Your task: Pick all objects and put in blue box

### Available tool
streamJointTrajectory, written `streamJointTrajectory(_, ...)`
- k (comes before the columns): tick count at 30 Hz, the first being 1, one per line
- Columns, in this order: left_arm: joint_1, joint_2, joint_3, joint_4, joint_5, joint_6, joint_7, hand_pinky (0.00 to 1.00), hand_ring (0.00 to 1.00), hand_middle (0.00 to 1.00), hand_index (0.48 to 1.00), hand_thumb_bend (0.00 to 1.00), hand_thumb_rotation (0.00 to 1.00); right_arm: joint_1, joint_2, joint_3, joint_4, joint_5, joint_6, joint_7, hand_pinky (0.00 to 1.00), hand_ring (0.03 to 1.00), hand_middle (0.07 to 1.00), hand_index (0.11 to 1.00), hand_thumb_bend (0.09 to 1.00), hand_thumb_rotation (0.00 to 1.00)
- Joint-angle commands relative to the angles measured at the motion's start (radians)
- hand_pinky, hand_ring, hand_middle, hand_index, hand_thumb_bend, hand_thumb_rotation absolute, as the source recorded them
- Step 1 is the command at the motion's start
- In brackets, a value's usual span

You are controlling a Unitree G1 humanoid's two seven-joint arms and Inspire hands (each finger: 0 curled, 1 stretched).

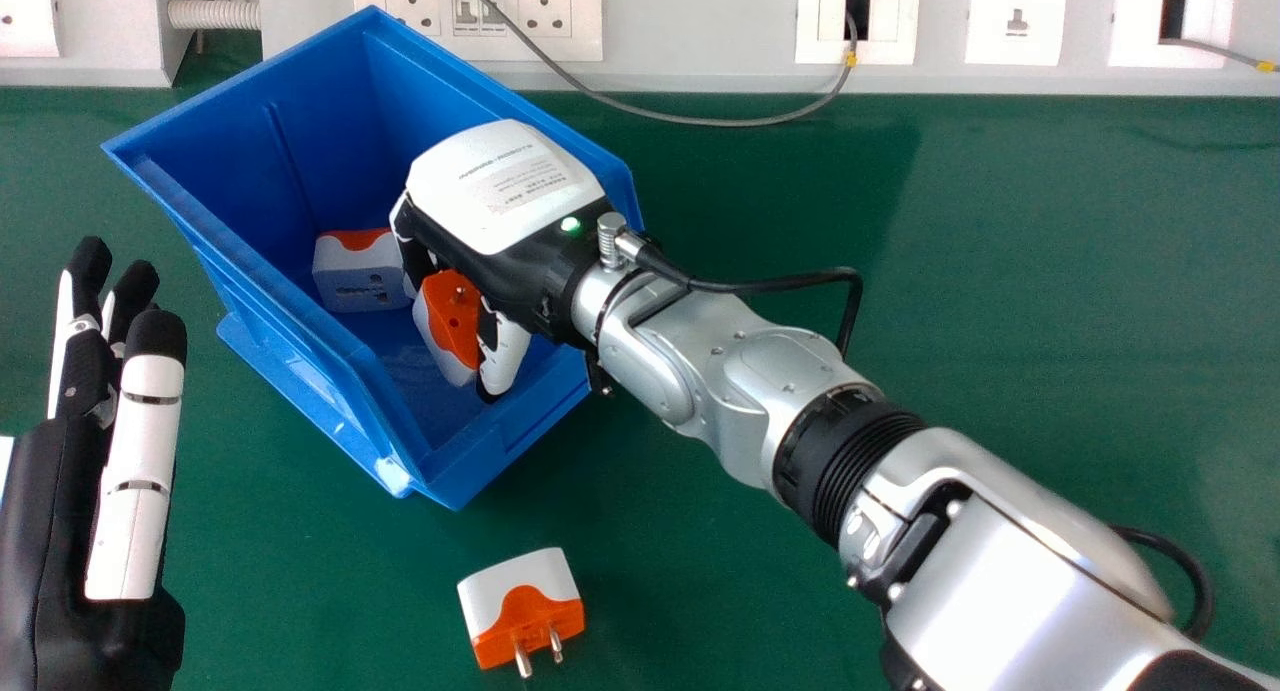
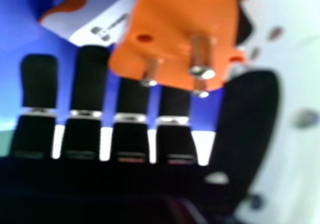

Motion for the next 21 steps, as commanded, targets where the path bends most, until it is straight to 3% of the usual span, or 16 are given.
streamJointTrajectory(1, 0.008, 0.002, 0.002, -0.023, 0.002, -0.011, -0.001, 1.0, 1.0, 0.98, 1.0, 0.46, 0.84, -0.004, 0.005, -0.01, -0.007, 0.017, 0.005, -0.022, 0.37, 0.471, 0.51, 0.436, 0.499, 0.0)
streamJointTrajectory(10, 0.024, -0.006, -0.013, -0.045, 0.019, -0.005, 0.007, 1.0, 1.0, 0.98, 1.0, 0.47, 0.84, -0.011, 0.025, -0.031, -0.007, 0.029, 0.014, -0.118, 0.35, 0.458, 0.508, 0.448, 0.5, 0.0)
streamJointTrajectory(17, 0.036, -0.004, -0.009, -0.048, 0.021, -0.01, 0.006, 1.0, 1.0, 0.98, 1.0, 0.47, 0.84, 0.0, 0.034, -0.032, 0.001, 0.028, 0.022, -0.159, 0.34, 0.45, 0.509, 0.452, 0.499, 0.0)
streamJointTrajectory(21, 0.043, -0.008, -0.013, -0.053, 0.026, -0.011, 0.009, 1.0, 1.0, 0.98, 1.0, 0.47, 0.84, 0.001, 0.038, -0.03, 0.0, 0.025, 0.034, -0.179, 0.34, 0.448, 0.51, 0.457, 0.499, 0.0)
